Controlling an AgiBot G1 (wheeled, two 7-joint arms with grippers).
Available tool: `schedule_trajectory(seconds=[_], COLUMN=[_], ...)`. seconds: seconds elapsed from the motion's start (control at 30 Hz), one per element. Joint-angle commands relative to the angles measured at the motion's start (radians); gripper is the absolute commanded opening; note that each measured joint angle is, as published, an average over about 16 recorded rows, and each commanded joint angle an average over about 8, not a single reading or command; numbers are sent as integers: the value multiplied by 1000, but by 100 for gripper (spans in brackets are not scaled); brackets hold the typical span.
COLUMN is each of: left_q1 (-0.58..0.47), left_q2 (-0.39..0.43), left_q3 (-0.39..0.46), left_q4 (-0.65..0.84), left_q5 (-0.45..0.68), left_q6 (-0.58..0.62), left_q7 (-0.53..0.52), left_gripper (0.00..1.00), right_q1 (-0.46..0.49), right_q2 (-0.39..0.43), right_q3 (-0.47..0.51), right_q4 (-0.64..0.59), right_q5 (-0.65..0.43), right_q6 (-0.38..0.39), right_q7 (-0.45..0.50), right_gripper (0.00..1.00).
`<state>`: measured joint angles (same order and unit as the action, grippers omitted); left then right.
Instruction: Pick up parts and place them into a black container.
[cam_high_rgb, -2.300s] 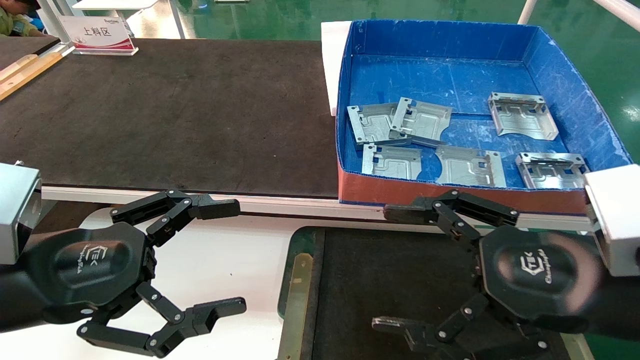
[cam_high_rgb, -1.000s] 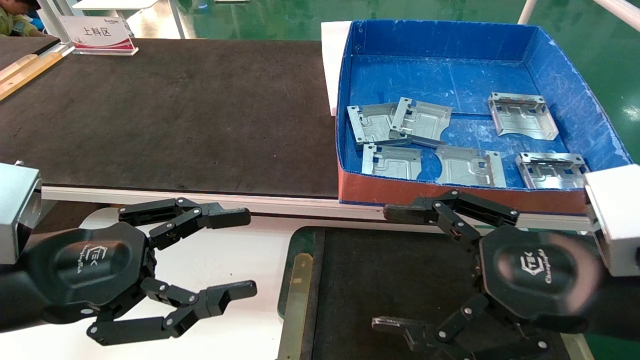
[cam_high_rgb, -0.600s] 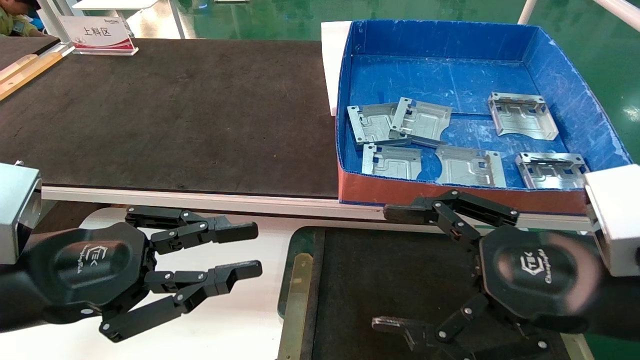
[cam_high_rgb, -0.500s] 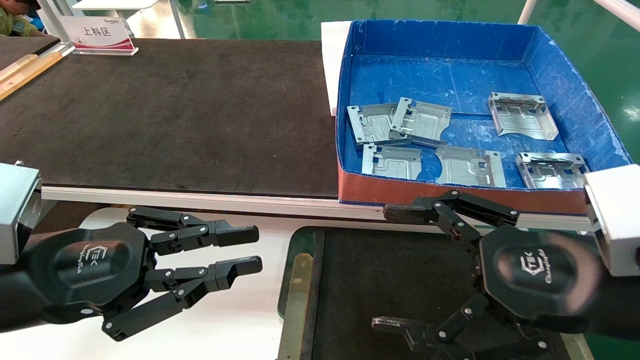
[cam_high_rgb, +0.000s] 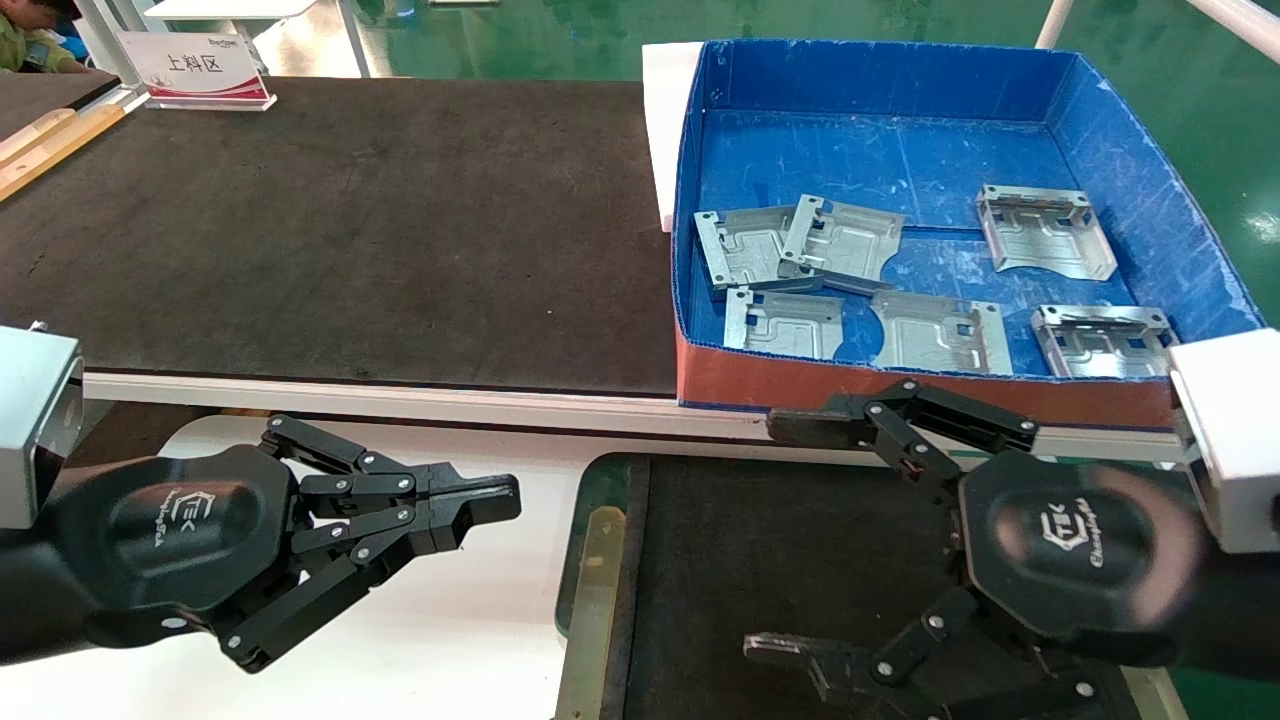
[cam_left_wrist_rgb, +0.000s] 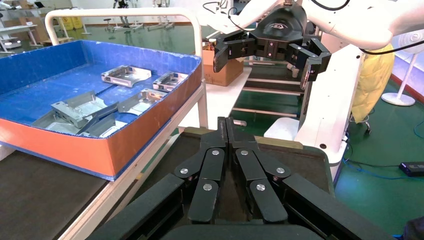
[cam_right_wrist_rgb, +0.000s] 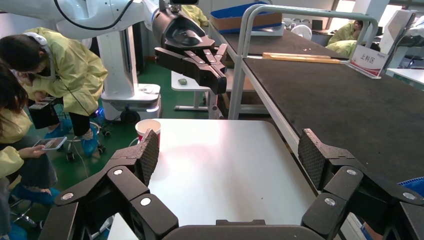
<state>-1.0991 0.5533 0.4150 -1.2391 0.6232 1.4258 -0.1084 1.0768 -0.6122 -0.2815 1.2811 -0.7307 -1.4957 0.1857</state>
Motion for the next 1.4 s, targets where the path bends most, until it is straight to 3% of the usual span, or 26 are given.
schedule_trajectory(seconds=[0.03, 0.23, 0.27, 0.5, 0.67, 1.17, 1.4], left_q1=[0, 0, 0, 0, 0, 0, 0], left_q2=[0, 0, 0, 0, 0, 0, 0], left_q3=[0, 0, 0, 0, 0, 0, 0], left_q4=[0, 0, 0, 0, 0, 0, 0], left_q5=[0, 0, 0, 0, 0, 0, 0], left_q6=[0, 0, 0, 0, 0, 0, 0], left_q7=[0, 0, 0, 0, 0, 0, 0], left_gripper=[18, 93, 100, 100, 100, 100, 100], right_q1=[0, 0, 0, 7, 60, 407, 561], right_q2=[0, 0, 0, -1, -24, -132, -159], right_q3=[0, 0, 0, 2, 4, -3, -58], right_q4=[0, 0, 0, -5, -72, -638, -866], right_q5=[0, 0, 0, -11, -56, -215, -336], right_q6=[0, 0, 0, 7, 36, 47, 97], right_q7=[0, 0, 0, -10, -55, -336, -396], right_gripper=[100, 100, 100, 100, 100, 100, 100])
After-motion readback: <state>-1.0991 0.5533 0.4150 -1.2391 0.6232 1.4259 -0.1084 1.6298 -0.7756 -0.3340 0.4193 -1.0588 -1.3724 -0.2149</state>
